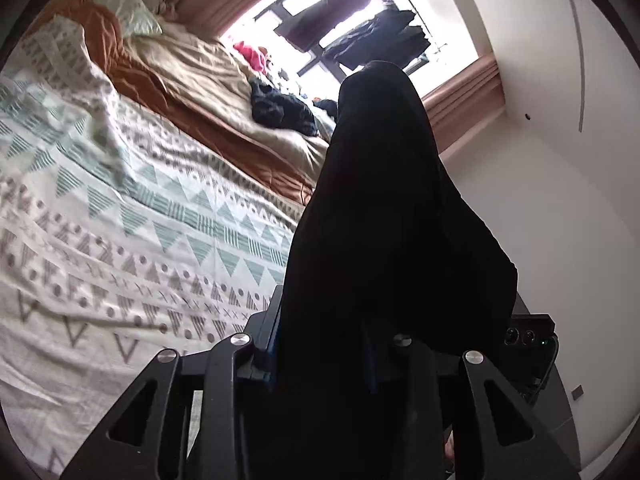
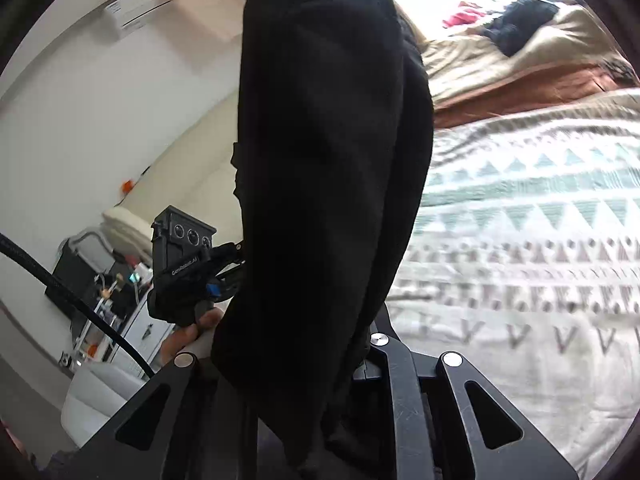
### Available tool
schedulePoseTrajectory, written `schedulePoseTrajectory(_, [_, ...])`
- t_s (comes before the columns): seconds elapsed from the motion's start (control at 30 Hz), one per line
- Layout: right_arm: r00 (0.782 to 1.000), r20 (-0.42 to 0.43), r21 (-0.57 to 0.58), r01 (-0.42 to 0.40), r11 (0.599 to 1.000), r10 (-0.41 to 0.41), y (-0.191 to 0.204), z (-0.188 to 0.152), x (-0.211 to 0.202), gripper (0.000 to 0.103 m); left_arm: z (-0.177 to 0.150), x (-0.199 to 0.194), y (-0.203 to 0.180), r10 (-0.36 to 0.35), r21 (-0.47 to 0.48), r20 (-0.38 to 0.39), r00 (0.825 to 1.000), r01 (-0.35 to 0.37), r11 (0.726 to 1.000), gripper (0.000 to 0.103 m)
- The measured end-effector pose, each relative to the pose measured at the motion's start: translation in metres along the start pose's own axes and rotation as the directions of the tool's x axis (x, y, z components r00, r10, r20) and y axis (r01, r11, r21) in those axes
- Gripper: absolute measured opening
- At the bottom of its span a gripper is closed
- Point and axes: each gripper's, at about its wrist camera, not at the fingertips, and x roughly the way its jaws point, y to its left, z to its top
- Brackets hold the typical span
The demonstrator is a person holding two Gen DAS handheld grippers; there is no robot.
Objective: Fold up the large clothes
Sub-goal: 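Lift the folded shirt with both grippers and carry it toward the headboard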
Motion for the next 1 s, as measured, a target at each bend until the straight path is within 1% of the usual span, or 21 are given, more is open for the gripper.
schedulePoseTrajectory(0.13, [0.999, -0.011, -0.052, -0.036, 0.998, 0.035, 0.042, 0.006, 0.028, 0.014, 0.012, -0.046, 0.007, 0.009, 0.003, 0.047, 0.999, -0.009, 1.000, 0.033])
schedulePoseTrajectory(0.27, [0.997, -0.033, -0.090, -0.072, 0.993, 0.069, 0.080, 0.010, 0.057, 0.014, 0.023, -0.094, 0.017, 0.043, 0.019, 0.096, 0.994, -0.045, 0.999, 0.033])
schedulePoseTrajectory(0.37, [0.993, -0.054, -0.115, -0.106, 0.988, 0.101, 0.110, 0.012, 0.085, 0.014, 0.031, -0.129, 0.030, 0.071, 0.025, 0.132, 0.989, -0.075, 0.997, 0.033])
schedulePoseTrajectory(0.43, [0.990, -0.067, -0.126, -0.129, 0.984, 0.121, 0.122, 0.016, 0.108, 0.014, 0.036, -0.151, 0.039, 0.088, 0.026, 0.152, 0.985, -0.093, 0.995, 0.033])
schedulePoseTrajectory(0.57, [0.982, -0.100, -0.145, -0.174, 0.974, 0.160, 0.156, 0.013, 0.149, 0.014, 0.047, -0.199, 0.061, 0.128, 0.018, 0.188, 0.974, -0.134, 0.991, 0.031])
schedulePoseTrajectory(0.6, [0.981, -0.106, -0.148, -0.180, 0.972, 0.166, 0.153, 0.024, 0.171, 0.014, 0.047, -0.208, 0.065, 0.139, 0.016, 0.195, 0.971, -0.145, 0.989, 0.031])
schedulePoseTrajectory(0.7, [0.974, -0.129, -0.155, -0.206, 0.966, 0.187, 0.175, 0.022, 0.202, 0.014, 0.051, -0.235, 0.082, 0.185, 0.014, 0.212, 0.960, -0.192, 0.981, 0.031])
schedulePoseTrajectory(0.77, [0.969, -0.148, -0.156, -0.221, 0.963, 0.199, 0.189, 0.021, 0.227, 0.014, 0.055, -0.253, 0.096, 0.207, -0.003, 0.224, 0.952, -0.211, 0.977, 0.030])
schedulePoseTrajectory(0.8, [0.966, -0.156, -0.154, -0.228, 0.961, 0.204, 0.185, 0.033, 0.241, 0.014, 0.056, -0.260, 0.101, 0.216, -0.009, 0.228, 0.949, -0.220, 0.975, 0.030])
schedulePoseTrajectory(1.0, [0.952, -0.193, -0.159, -0.271, 0.949, 0.239, 0.226, 0.032, 0.316, 0.014, 0.071, -0.321, 0.143, 0.273, -0.041, 0.268, 0.924, -0.273, 0.961, 0.029])
